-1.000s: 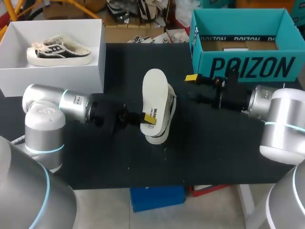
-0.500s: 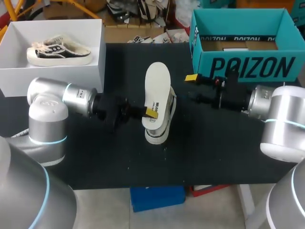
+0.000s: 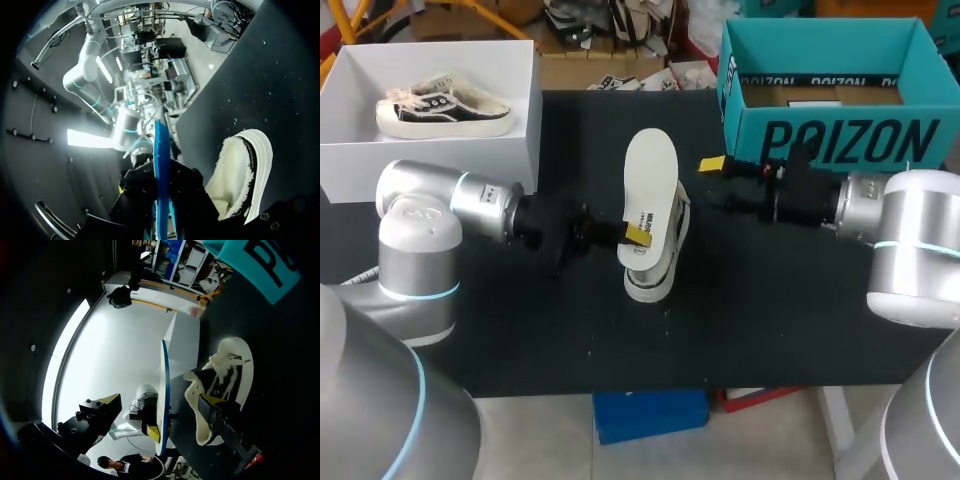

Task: Take the shoe out of the shoebox, open the shoe tongue, remove and reinsert the insole, then place the shoe into the shoebox

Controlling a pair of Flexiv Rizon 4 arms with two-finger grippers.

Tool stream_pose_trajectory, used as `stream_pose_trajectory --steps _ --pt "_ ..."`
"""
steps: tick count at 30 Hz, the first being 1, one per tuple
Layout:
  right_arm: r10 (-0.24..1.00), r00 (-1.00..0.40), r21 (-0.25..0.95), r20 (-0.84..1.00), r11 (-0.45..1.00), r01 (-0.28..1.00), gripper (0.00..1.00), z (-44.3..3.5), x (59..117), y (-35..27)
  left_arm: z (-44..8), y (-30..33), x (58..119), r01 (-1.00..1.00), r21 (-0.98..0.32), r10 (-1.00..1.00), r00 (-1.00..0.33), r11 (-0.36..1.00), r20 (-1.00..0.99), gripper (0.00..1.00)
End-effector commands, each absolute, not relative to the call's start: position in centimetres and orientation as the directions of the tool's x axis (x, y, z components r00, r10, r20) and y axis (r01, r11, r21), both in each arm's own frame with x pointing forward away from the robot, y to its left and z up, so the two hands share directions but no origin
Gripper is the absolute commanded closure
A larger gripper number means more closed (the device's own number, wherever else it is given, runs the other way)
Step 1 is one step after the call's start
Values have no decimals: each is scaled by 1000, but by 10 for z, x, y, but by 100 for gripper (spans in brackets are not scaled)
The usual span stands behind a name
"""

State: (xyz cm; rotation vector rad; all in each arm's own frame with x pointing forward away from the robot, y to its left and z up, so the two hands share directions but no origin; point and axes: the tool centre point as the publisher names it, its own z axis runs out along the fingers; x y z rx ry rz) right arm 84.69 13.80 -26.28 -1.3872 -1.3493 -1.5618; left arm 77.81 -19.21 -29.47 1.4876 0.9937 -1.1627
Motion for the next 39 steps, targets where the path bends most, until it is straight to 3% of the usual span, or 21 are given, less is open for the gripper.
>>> stream_pose_trajectory --steps 1,6,13,20,21,22,24,27,34,35,36,39 --pt "169 -254 276 952 -122 953 0 -268 858 146 -295 -193 777 959 203 40 215 -200 -976 100" --pt "167 -270 276 948 -13 961 0 -274 857 160 -295 -193 777 959 203 40 215 -200 -976 100" --pt "167 -262 263 951 13 965 0 -276 857 174 -295 -193 777 959 203 40 215 -200 -976 100" --pt "157 -261 259 953 31 965 9 -276 859 187 -295 -193 777 959 203 40 215 -200 -976 100" --pt "155 -261 259 953 32 965 30 -276 859 189 -295 -193 777 959 203 40 215 -200 -976 100" --pt "153 -262 260 953 33 965 42 -276 859 190 -295 -193 777 959 203 40 215 -200 -976 100" --pt "149 -262 259 954 38 965 35 -276 860 193 -295 -193 777 959 203 40 215 -200 -976 100" --pt "146 -257 254 955 44 966 42 -278 860 196 -295 -193 777 959 203 40 215 -200 -976 100" --pt "136 -244 240 960 47 970 71 -284 858 203 -295 -193 777 959 203 40 215 -200 -976 100" --pt "134 -239 235 962 46 971 81 -285 858 204 -295 -193 777 959 203 40 215 -200 -976 100" --pt "132 -234 229 963 49 972 97 -287 857 205 -295 -193 777 959 203 40 215 -200 -976 100" --pt "127 -222 217 967 52 975 100 -291 856 208 -295 -193 777 959 203 40 215 -200 -976 100"
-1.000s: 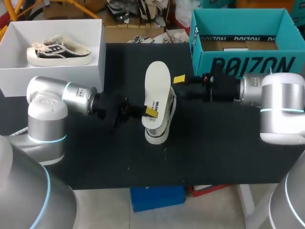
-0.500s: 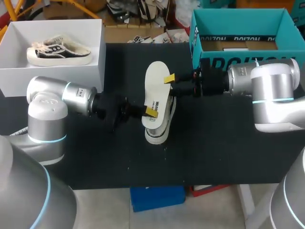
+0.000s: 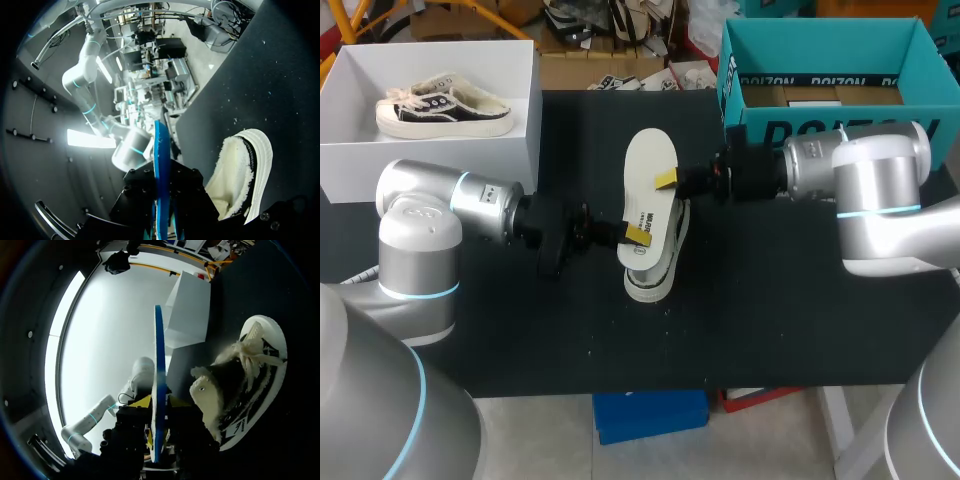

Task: Take the shoe out of the shoebox, open the shoe tongue, remove and reinsert the insole, then place the shoe into the shoebox

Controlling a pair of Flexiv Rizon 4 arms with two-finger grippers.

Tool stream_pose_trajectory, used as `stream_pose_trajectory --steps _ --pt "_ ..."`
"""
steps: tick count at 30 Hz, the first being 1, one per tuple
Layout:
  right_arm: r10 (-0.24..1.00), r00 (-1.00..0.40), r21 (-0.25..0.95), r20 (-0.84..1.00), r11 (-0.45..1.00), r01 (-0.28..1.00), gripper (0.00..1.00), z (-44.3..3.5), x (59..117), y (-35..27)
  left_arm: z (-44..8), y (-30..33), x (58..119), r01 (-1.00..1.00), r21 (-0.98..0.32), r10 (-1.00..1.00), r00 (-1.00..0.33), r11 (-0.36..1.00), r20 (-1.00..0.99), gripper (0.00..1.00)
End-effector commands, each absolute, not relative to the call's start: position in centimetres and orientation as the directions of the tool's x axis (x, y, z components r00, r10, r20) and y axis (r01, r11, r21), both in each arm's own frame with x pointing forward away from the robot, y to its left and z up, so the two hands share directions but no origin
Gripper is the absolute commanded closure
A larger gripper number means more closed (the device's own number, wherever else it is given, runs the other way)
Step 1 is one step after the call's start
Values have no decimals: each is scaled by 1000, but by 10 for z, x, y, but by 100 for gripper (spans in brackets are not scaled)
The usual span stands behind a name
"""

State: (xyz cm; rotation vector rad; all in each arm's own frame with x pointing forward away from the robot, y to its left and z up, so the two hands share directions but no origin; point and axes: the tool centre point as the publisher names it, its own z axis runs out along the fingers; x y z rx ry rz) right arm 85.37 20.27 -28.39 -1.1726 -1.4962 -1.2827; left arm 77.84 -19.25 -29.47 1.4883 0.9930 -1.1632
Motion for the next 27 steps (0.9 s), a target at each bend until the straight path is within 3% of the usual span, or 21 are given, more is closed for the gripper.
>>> stream_pose_trajectory --steps 1,6,7,16,27 --pt "127 -222 217 967 52 975 100 -291 856 208 -295 -193 777 959 203 40 215 -200 -976 100" --pt "127 -222 217 967 52 975 100 -291 856 208 -295 -193 777 959 203 40 215 -200 -976 97" --pt "127 -222 217 967 52 975 100 -291 856 208 -292 -193 779 952 233 43 246 -197 -968 0" --pt "127 -222 217 967 52 975 100 -291 856 208 -267 -162 775 892 317 309 415 -322 -856 0" --pt "127 -222 217 967 52 975 100 -291 856 208 -251 -132 773 768 353 662 639 -533 -391 0"
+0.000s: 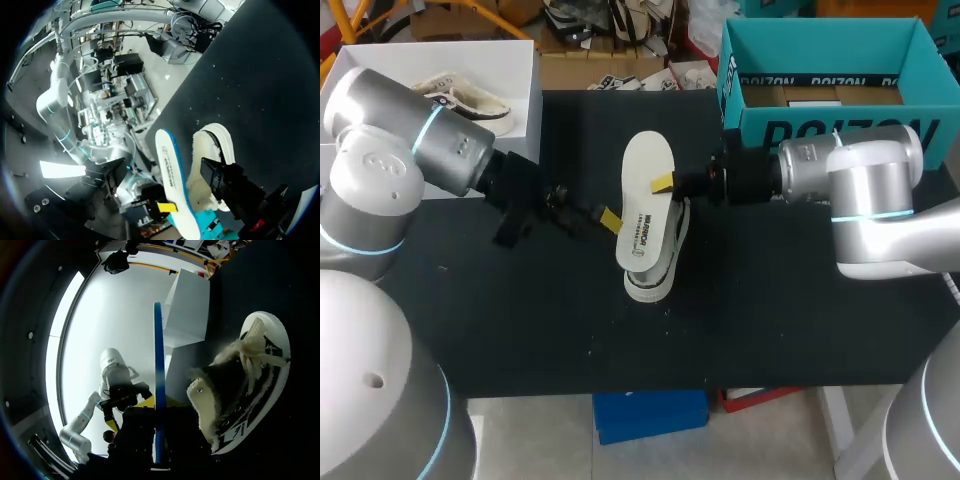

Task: Take the shoe out of the shoebox, open the shoe tongue, remove and reinsert the insole, then place the shoe into the shoebox

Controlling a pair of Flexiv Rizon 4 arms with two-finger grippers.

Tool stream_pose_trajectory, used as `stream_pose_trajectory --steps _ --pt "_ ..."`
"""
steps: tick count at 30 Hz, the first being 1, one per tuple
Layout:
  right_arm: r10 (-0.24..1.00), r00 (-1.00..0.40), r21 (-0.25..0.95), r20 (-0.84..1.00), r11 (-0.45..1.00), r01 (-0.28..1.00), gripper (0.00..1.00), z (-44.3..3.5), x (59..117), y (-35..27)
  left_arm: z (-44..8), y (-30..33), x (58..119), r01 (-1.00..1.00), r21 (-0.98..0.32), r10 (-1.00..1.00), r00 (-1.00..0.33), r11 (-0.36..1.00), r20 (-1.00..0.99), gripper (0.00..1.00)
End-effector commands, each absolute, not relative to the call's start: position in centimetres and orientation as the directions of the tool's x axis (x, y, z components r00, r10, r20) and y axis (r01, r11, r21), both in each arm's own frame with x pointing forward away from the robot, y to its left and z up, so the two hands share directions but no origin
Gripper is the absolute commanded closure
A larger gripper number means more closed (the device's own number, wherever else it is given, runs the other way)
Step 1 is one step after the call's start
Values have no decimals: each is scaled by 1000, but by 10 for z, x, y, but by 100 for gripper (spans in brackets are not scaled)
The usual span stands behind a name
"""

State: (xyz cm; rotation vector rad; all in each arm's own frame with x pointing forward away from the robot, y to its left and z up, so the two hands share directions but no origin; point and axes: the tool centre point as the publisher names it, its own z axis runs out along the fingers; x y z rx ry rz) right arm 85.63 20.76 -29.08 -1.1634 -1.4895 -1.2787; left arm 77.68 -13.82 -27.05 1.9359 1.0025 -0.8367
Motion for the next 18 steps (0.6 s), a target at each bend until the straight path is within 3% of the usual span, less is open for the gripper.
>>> stream_pose_trajectory --steps 1,5,7,18 --pt "127 -222 217 967 52 975 100 -291 856 208 -250 -133 771 740 360 679 669 -568 -302 0" --pt "127 -222 217 967 52 975 100 -291 856 208 -240 -140 766 642 360 699 714 -677 39 0" --pt "127 -222 217 967 52 975 100 -291 856 208 -233 -145 764 630 354 702 702 -691 121 0" --pt "127 -222 217 967 52 975 100 -291 856 208 -231 -147 763 623 365 700 703 -692 126 0"
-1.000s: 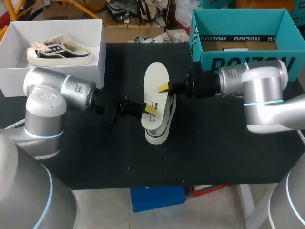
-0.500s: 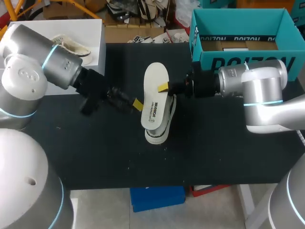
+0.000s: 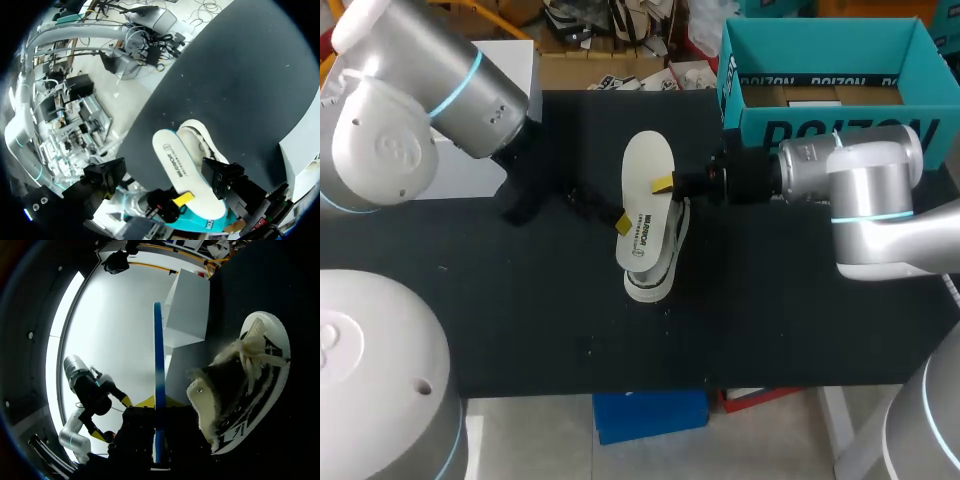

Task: Take the shoe out of the shoebox, open the shoe tongue, remove and reinsert the insole, then place the shoe into the shoebox

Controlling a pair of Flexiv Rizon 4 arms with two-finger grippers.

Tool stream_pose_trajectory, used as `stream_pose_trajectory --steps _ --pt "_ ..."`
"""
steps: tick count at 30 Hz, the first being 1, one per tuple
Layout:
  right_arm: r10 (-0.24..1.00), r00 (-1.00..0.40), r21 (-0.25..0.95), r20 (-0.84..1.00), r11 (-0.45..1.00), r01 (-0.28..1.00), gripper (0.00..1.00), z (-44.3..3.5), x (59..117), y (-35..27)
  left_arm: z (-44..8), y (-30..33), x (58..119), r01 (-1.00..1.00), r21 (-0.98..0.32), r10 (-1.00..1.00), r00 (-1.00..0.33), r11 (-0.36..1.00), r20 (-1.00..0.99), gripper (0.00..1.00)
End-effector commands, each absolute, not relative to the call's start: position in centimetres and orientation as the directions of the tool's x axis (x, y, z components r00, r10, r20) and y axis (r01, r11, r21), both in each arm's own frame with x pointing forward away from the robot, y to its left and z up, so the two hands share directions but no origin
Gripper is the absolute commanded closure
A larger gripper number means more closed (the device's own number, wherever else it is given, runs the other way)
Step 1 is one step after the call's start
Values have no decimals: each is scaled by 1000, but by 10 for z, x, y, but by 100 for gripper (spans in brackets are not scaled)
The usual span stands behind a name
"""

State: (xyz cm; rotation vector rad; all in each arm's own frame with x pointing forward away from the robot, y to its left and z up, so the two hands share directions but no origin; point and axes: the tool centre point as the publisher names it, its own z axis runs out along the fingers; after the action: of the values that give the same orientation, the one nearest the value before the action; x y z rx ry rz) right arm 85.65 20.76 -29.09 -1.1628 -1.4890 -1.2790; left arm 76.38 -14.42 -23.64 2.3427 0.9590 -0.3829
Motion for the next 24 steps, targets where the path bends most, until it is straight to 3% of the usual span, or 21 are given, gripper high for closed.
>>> stream_pose_trajectory --steps 1,4,9,11,24 --pt "127 -222 217 967 52 975 100 -291 856 208 -231 -147 763 623 365 700 703 -692 126 0" --pt "127 -222 217 967 52 975 100 -291 856 208 -231 -147 763 623 365 700 703 -692 126 0" --pt "127 -222 217 967 52 975 100 -291 856 208 -241 -157 771 802 110 804 562 -588 195 0" --pt "127 -222 217 967 52 975 100 -291 856 208 -241 -156 774 844 63 832 508 -532 221 0" --pt "127 -222 217 967 52 975 100 -291 856 208 -238 -160 771 923 67 913 359 -378 192 0"
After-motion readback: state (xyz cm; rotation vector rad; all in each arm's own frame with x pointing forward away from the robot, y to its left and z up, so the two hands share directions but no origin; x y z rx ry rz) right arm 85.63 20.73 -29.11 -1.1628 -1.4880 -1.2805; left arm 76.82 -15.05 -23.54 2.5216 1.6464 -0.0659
